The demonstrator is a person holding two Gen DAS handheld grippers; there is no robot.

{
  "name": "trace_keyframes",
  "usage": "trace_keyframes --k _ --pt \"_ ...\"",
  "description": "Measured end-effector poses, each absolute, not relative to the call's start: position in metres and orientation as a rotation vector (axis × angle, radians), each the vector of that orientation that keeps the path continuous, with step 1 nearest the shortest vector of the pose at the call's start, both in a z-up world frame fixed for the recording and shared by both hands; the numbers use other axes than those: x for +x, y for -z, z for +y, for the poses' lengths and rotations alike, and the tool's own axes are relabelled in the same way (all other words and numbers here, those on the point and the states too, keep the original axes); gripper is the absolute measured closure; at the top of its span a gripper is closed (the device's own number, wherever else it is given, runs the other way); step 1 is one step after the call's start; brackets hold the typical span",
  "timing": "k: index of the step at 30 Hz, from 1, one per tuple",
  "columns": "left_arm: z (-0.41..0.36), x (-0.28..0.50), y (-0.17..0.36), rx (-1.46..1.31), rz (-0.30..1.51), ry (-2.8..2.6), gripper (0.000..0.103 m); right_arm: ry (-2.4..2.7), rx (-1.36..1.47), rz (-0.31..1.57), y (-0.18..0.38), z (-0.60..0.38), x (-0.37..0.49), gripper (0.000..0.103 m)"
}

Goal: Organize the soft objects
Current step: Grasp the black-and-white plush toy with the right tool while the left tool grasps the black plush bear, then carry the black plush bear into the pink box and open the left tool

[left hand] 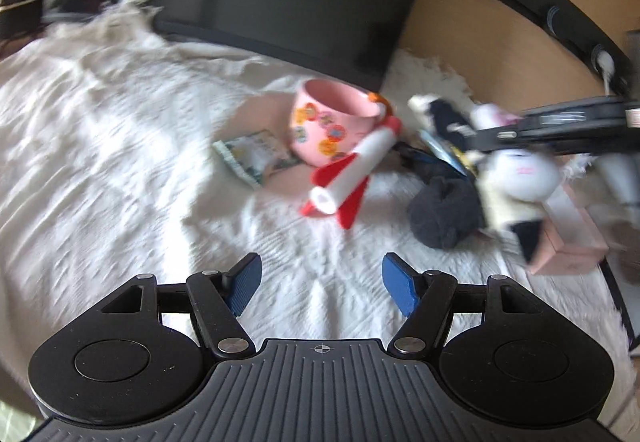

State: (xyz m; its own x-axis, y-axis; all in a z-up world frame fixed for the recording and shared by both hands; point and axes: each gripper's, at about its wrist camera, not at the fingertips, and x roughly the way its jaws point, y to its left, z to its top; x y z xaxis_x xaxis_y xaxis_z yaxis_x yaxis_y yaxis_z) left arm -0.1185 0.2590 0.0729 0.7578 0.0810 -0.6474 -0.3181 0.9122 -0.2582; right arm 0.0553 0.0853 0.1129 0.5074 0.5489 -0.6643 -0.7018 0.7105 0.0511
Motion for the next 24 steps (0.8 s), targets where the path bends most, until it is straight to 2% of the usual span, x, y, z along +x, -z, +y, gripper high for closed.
trace_keyframes --k 8,16,20,24 --pt "0.235 -0.060 -0.079 -0.326 0.677 -0.032 0.031 -0.563 -0.141 0.709 -0.100 -0.026 -0.002 0.058" --pt "0.197 0.013 -0.077 -0.075 0.668 0.184 0.031 -0.388 -0.094 0.727 -0.066 -0.075 -0.038 0.058" --pt "0.194 0.052 -0.057 -0.036 0.763 0.239 0.031 -0.358 -0.095 0.742 -0.059 -0.090 -0.054 0.057" --pt "0.186 0.070 -0.041 -0.006 0.788 0.198 0.025 -0.325 -0.090 0.772 -0.052 -0.098 -0.059 0.057"
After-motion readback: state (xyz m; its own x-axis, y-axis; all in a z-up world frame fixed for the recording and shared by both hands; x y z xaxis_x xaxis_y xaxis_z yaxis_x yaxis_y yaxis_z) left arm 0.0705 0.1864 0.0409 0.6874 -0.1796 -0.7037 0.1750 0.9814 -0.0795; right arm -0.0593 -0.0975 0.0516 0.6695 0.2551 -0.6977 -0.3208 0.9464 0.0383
